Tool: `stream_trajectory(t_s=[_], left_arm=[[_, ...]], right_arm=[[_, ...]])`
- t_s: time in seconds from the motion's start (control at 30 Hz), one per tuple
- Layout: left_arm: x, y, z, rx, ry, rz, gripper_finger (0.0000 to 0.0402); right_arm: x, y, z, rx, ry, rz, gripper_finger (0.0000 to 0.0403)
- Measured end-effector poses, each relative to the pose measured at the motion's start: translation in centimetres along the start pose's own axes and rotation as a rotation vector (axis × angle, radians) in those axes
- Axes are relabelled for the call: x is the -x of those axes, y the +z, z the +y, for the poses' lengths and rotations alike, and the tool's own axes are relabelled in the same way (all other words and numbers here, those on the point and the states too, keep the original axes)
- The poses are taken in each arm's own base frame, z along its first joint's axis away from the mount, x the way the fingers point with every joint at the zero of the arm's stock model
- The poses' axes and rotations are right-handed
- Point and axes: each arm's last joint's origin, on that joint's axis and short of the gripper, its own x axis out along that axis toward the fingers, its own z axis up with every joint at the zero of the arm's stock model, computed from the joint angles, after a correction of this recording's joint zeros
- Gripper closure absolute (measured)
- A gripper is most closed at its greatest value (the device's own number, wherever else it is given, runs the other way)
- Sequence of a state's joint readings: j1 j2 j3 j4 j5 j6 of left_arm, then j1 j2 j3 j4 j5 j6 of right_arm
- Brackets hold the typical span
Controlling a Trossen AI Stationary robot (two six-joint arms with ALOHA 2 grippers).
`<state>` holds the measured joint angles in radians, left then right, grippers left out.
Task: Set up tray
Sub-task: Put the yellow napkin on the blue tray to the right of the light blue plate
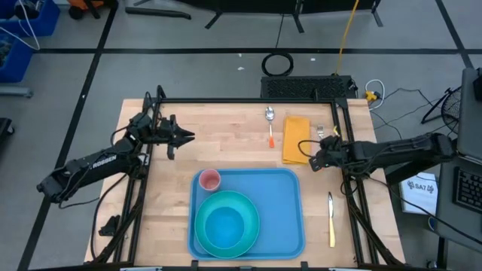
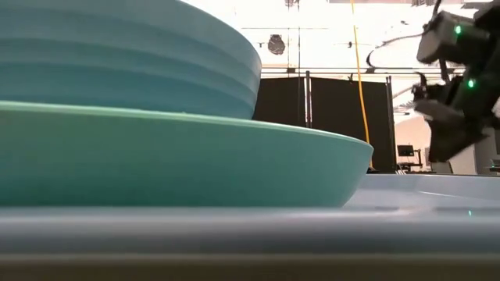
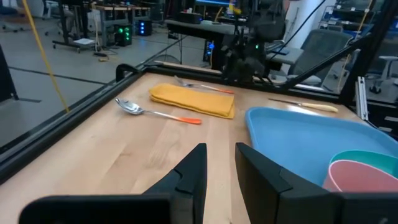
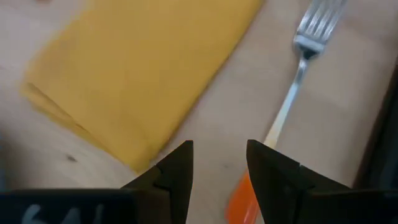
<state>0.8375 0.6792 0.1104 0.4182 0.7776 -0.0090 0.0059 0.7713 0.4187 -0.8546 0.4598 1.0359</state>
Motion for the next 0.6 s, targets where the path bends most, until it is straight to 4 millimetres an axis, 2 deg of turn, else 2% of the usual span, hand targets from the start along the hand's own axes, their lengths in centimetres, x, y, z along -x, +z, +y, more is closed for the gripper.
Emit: stream_trajectory(t_s=[0.2, 0.43, 0.6], left_arm=[[0.0, 0.0, 0.0, -0.003, 0.000, 0.002, 0.0314], [0.0, -0.4, 0.0, 0.021, 0.001, 0.028, 0.0314], [0.0, -0.5, 0.1, 0.035, 0.020, 0.044, 0.0314]], right_arm=[[-2.2, -1.1, 0.5, -0.071, 0.115, -0.051, 0.0256], [-3.4, -1.6, 1.1, -0.119, 0.284, -0.054, 0.0239], [-3.8, -2.0, 1.0, -0.134, 0.308, -0.034, 0.0224]])
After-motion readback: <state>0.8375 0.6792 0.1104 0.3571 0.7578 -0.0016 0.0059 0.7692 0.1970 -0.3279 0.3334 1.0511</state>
